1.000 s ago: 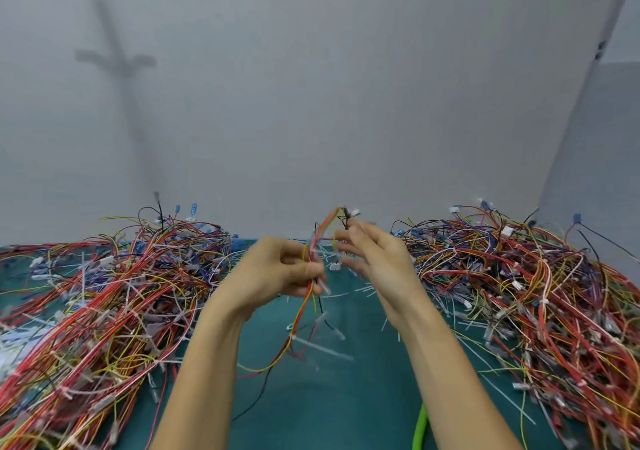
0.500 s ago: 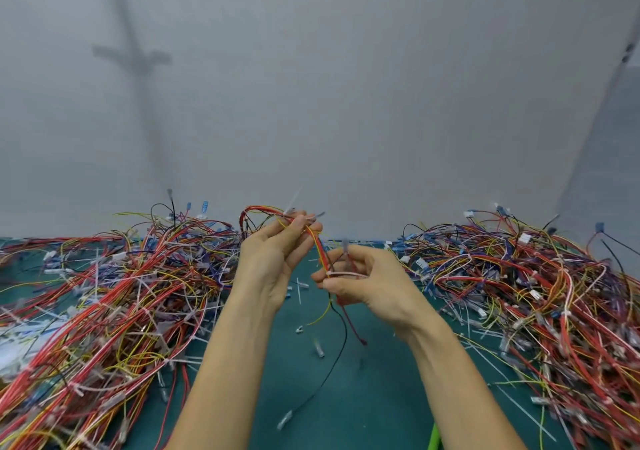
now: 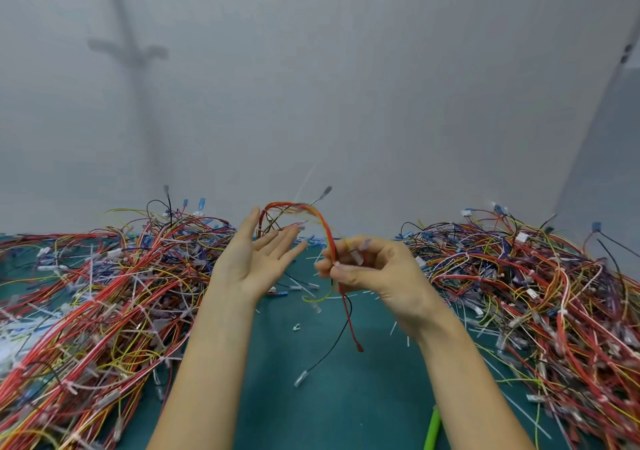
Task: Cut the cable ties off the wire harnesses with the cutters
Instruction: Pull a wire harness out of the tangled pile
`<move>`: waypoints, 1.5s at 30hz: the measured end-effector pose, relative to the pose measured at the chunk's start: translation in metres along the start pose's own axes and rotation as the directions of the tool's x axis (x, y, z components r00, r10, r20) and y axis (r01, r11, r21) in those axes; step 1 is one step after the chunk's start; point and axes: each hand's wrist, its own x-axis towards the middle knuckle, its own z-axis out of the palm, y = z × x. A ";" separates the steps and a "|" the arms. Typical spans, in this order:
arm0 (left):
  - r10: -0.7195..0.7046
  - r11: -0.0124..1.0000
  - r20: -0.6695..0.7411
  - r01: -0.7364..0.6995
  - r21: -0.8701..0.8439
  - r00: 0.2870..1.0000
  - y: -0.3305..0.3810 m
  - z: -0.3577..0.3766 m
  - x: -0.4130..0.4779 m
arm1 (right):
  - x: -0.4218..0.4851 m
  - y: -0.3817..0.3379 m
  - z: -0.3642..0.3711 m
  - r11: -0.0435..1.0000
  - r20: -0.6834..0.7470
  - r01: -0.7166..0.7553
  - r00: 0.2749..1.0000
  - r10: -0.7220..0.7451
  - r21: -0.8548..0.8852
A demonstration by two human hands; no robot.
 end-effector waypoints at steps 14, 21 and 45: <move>0.240 0.683 0.252 -0.348 0.642 0.937 -0.009 0.007 -0.004 | -0.006 -0.005 -0.013 0.596 0.179 -0.122 0.889 0.421 -0.794; 0.112 0.405 0.457 -0.460 0.790 0.883 -0.018 0.011 -0.014 | 0.000 -0.018 -0.007 0.988 -0.239 -0.148 0.962 0.132 -0.051; 0.108 0.552 0.317 -0.322 0.769 0.942 -0.020 0.022 -0.020 | -0.001 -0.024 -0.010 0.999 -0.355 -0.032 0.934 0.030 -0.001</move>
